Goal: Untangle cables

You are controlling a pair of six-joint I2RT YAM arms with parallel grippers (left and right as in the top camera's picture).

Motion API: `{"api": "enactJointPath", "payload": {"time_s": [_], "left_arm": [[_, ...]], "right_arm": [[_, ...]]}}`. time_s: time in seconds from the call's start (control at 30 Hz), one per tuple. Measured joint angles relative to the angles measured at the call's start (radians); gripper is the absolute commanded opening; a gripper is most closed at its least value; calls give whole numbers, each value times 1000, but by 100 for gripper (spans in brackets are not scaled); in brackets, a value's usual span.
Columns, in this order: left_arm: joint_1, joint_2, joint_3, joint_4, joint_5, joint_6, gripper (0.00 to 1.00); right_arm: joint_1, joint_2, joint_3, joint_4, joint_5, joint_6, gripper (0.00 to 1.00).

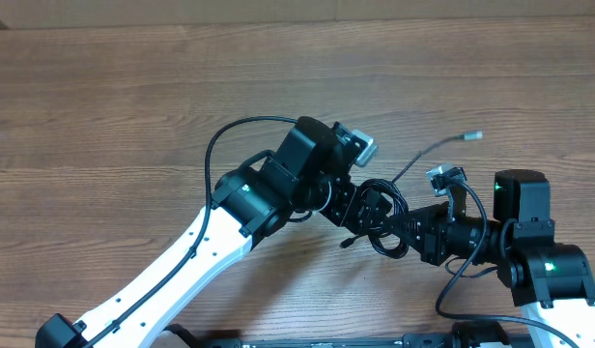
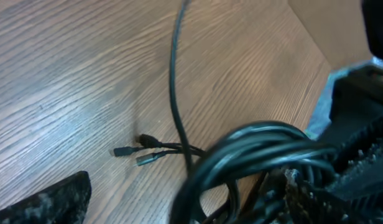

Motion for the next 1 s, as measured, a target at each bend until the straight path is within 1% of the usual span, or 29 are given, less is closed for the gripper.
{"api": "enactJointPath", "payload": {"time_s": [0.1, 0.2, 0.33, 0.47, 0.63, 0.67, 0.7, 0.77, 0.8, 0.87, 0.93, 1.0], "left_arm": [[55, -5, 0, 0, 22, -43, 100], [122, -22, 0, 0, 76, -69, 100], [225, -55, 0, -26, 193, -76, 100], [319, -83, 0, -86, 311, -64, 100], [367, -88, 6, -211, 382, -14, 99], [368, -88, 6, -237, 388, 3, 97], [368, -88, 6, -265, 394, 21, 93], [368, -88, 6, -312, 404, 69, 89], [368, -88, 6, -332, 407, 92, 88], [368, -88, 6, -355, 412, 136, 86], [368, -88, 6, -362, 414, 177, 86], [368, -88, 6, -361, 415, 200, 86]], "right_arm": [[0, 0, 0, 0, 0, 0, 4], [0, 0, 0, -3, 0, 0, 4], [0, 0, 0, 1, 0, 2, 4], [0, 0, 0, 31, 0, 34, 4], [0, 0, 0, 90, -12, 93, 4], [0, 0, 0, 100, -20, 101, 4], [0, 0, 0, 115, -32, 105, 4], [0, 0, 0, 158, -68, 117, 4], [0, 0, 0, 181, -85, 120, 4], [0, 0, 0, 230, -122, 133, 4], [0, 0, 0, 309, -159, 172, 4], [0, 0, 0, 349, -177, 203, 4]]}}
